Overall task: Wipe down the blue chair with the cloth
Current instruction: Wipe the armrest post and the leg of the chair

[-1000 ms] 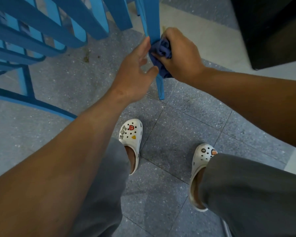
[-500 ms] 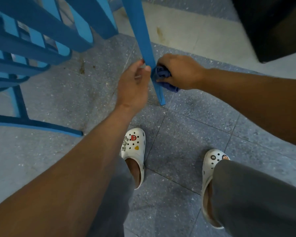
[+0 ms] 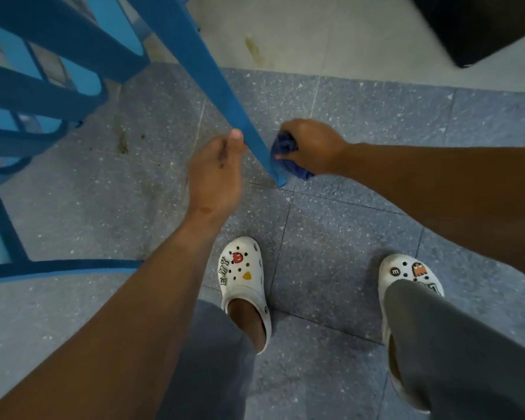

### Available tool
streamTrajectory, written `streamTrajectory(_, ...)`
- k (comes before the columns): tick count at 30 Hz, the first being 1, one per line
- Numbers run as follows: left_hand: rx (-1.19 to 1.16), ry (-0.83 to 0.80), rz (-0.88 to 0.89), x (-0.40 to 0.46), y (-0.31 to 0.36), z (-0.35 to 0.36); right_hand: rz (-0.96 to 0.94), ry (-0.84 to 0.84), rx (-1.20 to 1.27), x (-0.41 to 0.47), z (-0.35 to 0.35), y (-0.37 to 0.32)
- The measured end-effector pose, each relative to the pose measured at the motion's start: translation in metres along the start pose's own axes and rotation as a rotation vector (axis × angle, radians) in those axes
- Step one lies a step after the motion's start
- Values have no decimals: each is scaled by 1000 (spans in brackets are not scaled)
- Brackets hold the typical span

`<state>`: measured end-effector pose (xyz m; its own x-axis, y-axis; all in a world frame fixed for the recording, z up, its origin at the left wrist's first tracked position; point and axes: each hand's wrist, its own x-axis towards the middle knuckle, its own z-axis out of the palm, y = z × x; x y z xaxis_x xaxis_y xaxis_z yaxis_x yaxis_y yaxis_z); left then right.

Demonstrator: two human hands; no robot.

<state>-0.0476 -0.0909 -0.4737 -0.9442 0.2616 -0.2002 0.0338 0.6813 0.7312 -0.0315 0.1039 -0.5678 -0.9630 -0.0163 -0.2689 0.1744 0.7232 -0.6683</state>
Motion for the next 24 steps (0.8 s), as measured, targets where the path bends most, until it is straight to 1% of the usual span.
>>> streamTrajectory(1,50,-49,11,0,-3,1,-22,28,11,4,-6,-1)
streamTrajectory(3,130,-121,37,1,-9,2,-136,69,-3,15,-30,-15)
streamTrajectory(5,123,-144,49,4,-14,1,-222,76,-55,21,-59,-36)
streamTrajectory(7,82,-161,17,4,-12,2,-259,74,-63,19,-77,-45)
streamTrajectory(10,52,-153,-35,7,-11,3,-255,67,62,-1,-73,-44)
streamTrajectory(14,68,-168,-74,11,-18,11,-206,0,156,-17,-42,-27)
streamTrajectory(16,66,-168,-99,13,-20,15,-147,14,163,-15,-17,-19)
streamTrajectory(19,63,-203,-127,15,-23,18,7,66,173,-17,26,-6)
streamTrajectory(22,10,-236,-190,14,-24,20,167,-44,166,-18,51,9)
streamTrajectory(24,-2,-253,-189,14,-23,19,193,-71,158,-14,49,10)
